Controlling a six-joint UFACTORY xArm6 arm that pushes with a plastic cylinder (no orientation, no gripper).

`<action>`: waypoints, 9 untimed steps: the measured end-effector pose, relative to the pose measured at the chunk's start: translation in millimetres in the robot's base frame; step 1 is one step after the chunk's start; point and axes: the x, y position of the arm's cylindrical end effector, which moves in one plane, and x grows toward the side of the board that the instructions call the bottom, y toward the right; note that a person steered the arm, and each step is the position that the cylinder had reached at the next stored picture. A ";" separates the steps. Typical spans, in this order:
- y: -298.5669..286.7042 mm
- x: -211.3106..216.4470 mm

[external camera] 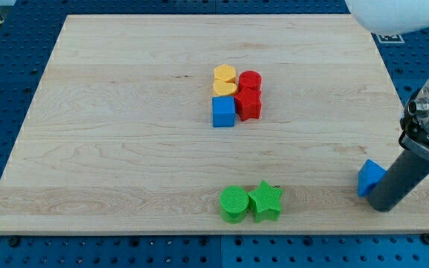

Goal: Move blue triangle towards the right centre of the board

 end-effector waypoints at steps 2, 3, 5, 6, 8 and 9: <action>-18.0 -24.5; -18.0 -44.4; -18.0 -68.7; -18.0 -91.2; -2.3 -67.2; 10.6 -66.8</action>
